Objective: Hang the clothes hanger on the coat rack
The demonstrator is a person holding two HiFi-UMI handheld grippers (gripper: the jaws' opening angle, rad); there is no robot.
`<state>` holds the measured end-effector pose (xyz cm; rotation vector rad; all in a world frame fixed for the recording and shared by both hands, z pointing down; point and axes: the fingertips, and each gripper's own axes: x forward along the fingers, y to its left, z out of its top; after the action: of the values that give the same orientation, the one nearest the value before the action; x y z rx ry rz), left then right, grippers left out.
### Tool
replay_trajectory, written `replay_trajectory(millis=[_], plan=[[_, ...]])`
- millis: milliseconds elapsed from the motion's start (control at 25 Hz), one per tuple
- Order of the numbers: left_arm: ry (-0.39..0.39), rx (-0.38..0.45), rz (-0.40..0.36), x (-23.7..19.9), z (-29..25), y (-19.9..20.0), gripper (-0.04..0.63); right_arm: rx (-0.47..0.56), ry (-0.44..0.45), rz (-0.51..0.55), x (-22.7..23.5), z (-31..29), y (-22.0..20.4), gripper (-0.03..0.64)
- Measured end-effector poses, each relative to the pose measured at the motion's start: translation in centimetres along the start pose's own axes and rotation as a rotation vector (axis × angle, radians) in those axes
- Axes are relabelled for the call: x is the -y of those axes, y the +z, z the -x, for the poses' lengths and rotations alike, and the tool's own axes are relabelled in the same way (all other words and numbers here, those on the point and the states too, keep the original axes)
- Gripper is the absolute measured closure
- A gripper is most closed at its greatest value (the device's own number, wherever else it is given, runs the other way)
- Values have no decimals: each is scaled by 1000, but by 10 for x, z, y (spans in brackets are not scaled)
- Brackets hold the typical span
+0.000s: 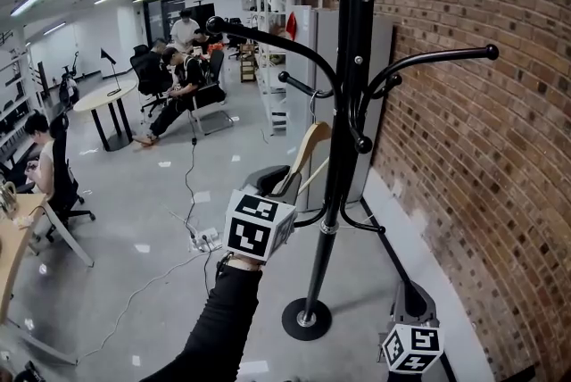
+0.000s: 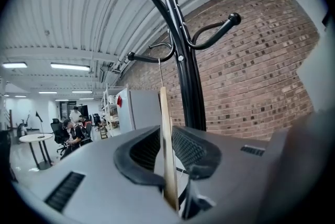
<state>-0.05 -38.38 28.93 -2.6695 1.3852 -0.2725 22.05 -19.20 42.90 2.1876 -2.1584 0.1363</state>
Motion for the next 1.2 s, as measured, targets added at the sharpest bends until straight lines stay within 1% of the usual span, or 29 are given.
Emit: replay_trajectory(millis=[120,280,400,600,720,960,1080,1200], plan=[[7,11,-11,-2,4,1,515,1,12,2,-3,-1,1,607],[9,26,-33,-1,10,2,465,5,24,1,-4,-3,3,607],[24,38,-67,-2,19,4,453,6,35,2,-5,-4,4,607],[70,83,-131,-9,43,16,446,14,55,7,-8,-8,6,607],[84,108,-153,-10,55,24,446,20,70,8,-12,-10,7,607],[95,90,-168,-9,65,19,446,22,97,5,-18,-12,6,607],[106,99,-162,-10,79,17,446,27,102,7,-20,-13,9,607],[96,119,-154,-4,93,9,448,33,105,11,-22,-14,12,607]])
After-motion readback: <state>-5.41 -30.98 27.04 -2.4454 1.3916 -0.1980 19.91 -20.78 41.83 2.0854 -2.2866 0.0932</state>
